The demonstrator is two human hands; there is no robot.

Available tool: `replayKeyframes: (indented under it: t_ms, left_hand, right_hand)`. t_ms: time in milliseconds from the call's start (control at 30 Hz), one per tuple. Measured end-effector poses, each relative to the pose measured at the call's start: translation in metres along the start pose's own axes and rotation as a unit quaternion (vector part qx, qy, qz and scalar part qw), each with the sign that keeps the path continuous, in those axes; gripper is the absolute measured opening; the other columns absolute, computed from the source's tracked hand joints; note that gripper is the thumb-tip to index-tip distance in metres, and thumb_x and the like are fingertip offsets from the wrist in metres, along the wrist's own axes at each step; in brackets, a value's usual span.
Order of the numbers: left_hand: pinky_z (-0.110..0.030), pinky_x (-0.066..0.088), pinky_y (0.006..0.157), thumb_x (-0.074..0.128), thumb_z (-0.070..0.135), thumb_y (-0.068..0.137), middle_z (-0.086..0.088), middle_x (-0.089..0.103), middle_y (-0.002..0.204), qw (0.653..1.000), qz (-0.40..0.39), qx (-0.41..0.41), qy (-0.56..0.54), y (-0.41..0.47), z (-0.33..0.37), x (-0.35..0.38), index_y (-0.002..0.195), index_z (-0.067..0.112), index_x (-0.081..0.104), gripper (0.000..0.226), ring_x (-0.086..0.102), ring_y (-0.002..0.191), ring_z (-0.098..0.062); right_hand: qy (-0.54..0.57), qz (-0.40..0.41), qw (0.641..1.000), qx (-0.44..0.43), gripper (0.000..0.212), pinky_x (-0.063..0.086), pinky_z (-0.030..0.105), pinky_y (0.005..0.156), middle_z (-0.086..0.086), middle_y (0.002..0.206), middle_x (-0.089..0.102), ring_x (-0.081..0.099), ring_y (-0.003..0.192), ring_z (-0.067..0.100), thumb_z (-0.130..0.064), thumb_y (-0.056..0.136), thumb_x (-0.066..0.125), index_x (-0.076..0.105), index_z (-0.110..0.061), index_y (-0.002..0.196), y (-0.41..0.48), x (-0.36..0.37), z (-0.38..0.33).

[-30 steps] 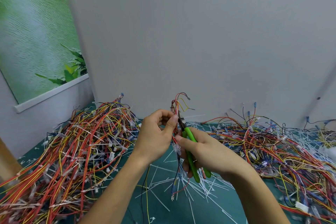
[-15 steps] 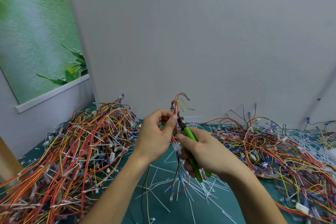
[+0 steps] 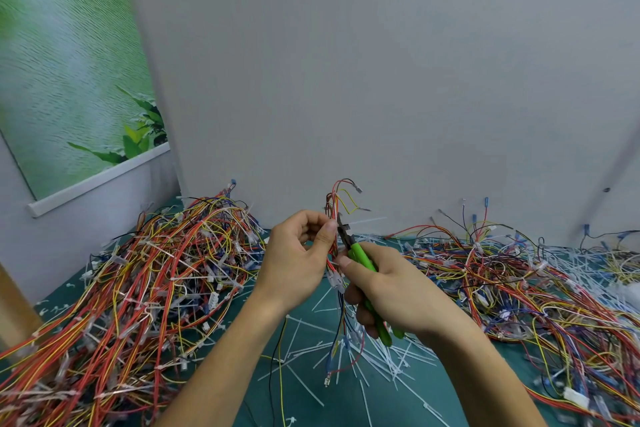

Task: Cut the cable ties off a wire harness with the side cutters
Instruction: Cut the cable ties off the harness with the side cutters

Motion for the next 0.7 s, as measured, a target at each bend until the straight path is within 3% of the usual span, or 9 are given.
replayKeyframes:
  t_ms: [100,300,700]
  left_hand:
    - [-0.012,0.051,0.071,0.069,0.022,0.095,0.016,0.072,0.085,1.000,0.001,-0.004,-0.005,-0.0005,0.0002,-0.0005,0.090,0.028,0.068,0.008,0.066,0.077,0.001]
    - [-0.016,0.053,0.072,0.069,0.021,0.095,0.014,0.073,0.085,1.000,0.010,-0.019,-0.017,0.0003,-0.0032,-0.0017,0.090,0.028,0.068,0.009,0.067,0.078,-0.001]
    - [-0.014,0.053,0.070,0.069,0.018,0.095,0.013,0.074,0.081,0.999,0.025,-0.033,-0.036,0.0014,-0.0063,-0.0039,0.088,0.025,0.069,0.010,0.067,0.075,-0.001]
  right_hand:
    - [0.010,-0.007,1.000,-0.002,0.024,0.051,0.035,0.045,0.003,0.065,0.056,0.054,0.049,0.026,-0.028,0.108,0.050,0.048,-0.007,0.097,-0.0015,0.0024,-0.0015]
    - [0.014,-0.027,0.999,0.014,0.027,0.059,0.048,0.061,0.008,0.077,0.062,0.064,0.058,0.029,-0.033,0.107,0.052,0.049,-0.007,0.099,-0.0050,0.0064,-0.0048]
    - [-0.041,0.002,0.999,-0.013,0.026,0.049,0.033,0.043,0.006,0.067,0.053,0.055,0.049,0.023,-0.032,0.108,0.048,0.047,-0.007,0.101,-0.0015,0.0037,-0.0048]
Point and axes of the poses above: each hand's wrist, its own y-axis towards the middle knuckle, its own x-axis out of the palm, z = x × y, the point moved 10 cm from there along y, towards the middle knuckle
